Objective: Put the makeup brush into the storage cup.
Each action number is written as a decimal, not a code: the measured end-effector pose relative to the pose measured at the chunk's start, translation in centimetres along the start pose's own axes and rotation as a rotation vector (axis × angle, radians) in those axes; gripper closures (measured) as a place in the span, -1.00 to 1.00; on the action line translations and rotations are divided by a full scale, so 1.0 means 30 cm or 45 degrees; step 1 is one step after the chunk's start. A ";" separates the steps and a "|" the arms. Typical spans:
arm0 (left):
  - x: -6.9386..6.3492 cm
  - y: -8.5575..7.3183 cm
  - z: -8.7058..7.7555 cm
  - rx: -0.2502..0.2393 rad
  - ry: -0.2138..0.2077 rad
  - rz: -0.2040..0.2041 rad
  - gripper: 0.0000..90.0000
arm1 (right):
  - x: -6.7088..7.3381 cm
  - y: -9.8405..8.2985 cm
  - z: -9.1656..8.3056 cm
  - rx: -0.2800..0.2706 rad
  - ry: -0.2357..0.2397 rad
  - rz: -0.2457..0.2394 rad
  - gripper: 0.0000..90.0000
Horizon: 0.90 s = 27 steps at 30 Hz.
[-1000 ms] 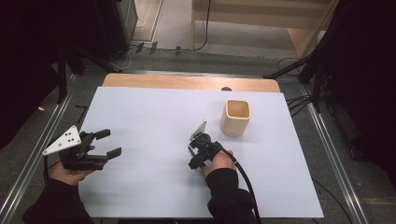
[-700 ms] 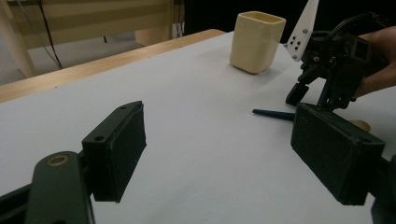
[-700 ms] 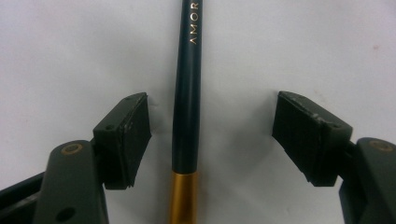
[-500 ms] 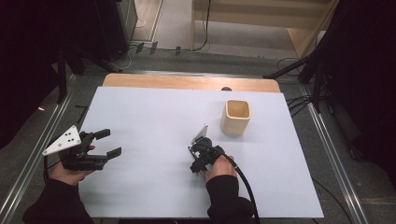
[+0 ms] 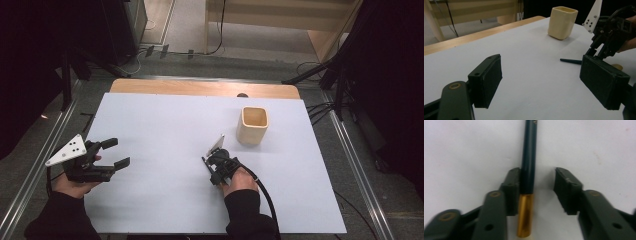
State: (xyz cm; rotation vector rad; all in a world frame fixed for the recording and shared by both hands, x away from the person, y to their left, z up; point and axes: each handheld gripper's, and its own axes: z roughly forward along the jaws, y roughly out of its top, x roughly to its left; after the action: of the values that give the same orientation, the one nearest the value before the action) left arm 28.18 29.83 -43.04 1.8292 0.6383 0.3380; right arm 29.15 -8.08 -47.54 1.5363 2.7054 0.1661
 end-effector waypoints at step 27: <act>0.000 0.000 0.000 0.001 0.000 -0.006 -0.59 | -0.048 0.003 -0.015 0.039 0.168 -0.034 0.76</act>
State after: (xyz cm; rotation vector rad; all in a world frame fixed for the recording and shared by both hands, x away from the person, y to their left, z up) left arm 28.17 29.83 -43.04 1.8281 0.6424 0.3344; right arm 29.92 -9.31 -47.13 1.5495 2.8399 0.2345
